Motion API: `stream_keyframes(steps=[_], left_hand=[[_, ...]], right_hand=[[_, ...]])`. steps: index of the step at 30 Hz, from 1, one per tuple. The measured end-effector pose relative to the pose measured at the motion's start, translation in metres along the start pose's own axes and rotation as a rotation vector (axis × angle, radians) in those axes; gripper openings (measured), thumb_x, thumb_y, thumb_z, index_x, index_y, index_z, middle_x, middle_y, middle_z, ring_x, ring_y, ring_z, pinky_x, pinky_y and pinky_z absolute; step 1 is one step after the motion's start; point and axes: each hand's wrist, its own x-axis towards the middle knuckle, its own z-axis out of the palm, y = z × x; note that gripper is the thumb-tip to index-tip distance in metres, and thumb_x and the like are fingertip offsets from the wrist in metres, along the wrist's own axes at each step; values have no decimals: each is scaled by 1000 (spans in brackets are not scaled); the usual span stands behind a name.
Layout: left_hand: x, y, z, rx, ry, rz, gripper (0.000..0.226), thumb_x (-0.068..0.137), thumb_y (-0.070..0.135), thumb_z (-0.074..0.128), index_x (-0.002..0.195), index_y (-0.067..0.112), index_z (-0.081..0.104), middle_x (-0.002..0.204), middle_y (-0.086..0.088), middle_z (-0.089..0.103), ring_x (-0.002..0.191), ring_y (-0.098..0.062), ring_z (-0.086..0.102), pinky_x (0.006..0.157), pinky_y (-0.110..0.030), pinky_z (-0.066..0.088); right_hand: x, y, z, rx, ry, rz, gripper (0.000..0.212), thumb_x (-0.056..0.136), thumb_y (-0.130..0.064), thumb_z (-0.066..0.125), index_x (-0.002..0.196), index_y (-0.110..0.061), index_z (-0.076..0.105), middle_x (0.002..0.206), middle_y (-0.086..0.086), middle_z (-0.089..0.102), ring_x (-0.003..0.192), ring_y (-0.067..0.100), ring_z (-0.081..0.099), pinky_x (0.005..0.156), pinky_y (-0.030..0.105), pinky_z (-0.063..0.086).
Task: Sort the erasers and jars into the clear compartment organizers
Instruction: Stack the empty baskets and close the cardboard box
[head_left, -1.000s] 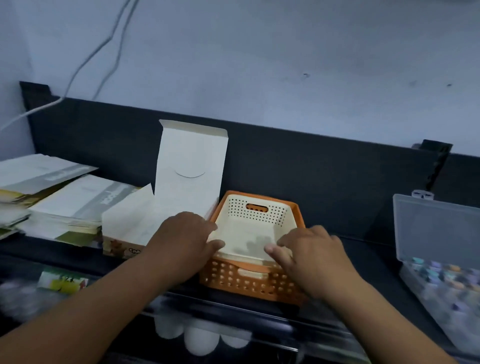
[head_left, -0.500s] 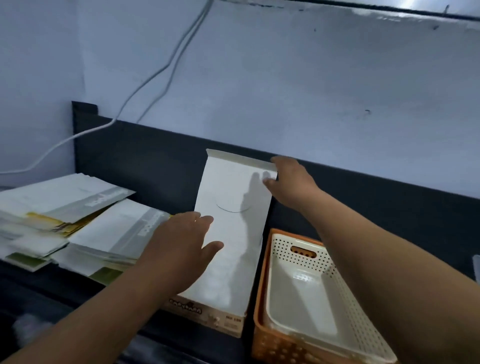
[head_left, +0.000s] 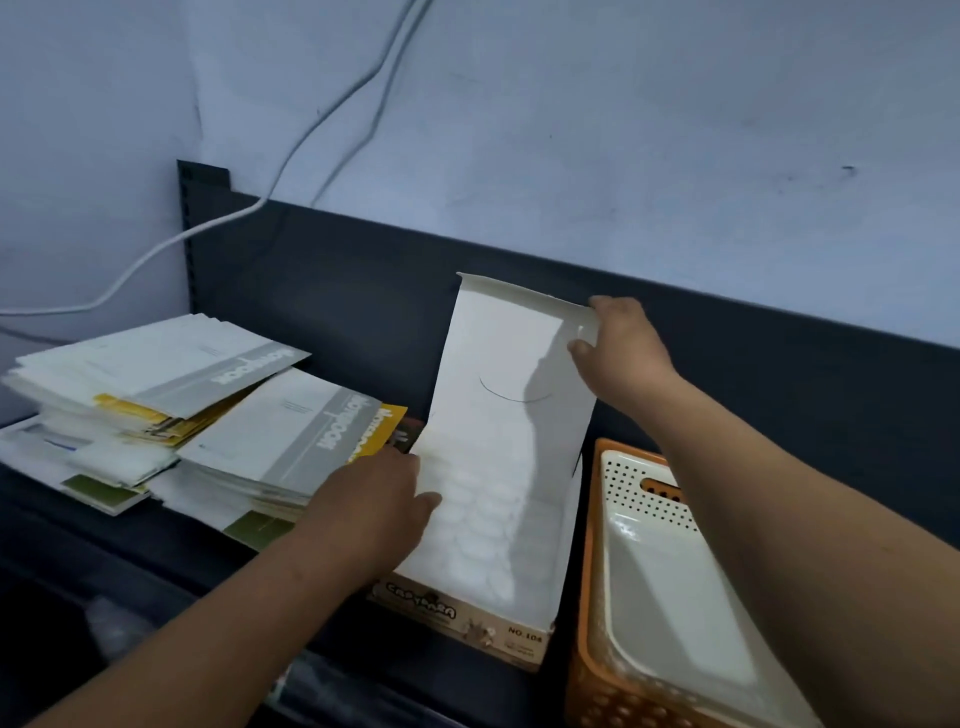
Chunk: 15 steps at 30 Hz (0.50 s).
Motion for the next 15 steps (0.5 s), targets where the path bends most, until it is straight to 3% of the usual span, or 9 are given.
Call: stream_keyframes(steps=[7,11,15], left_hand=[[7,4,-4,-85,-66,30,49,98,47,40,140,21,42,142,1,47,127,-17,46,100,-29,38],[4,2,-5,-157,-77,53,62,96,51,42,149,25,25,153,4,32,136,-15,36,106,-29,32],[-5,-3,-5,-81,-20,89,72,91,57,46,150,27,19,160,2,12,145,-18,16,113,-35,24]], right_hand=[[-11,2,-1,-24,-1,-36,55,98,-22,51,148,-12,30,153,6,26,135,25,35,103,33,36],[-17,5,-6,57,32,-14,69,96,-18,53,154,-21,14,161,0,5,145,25,20,109,35,31],[-37,4,-6,66,52,-27,70,94,-19,57,152,-24,18,161,-5,0,146,26,17,110,38,32]])
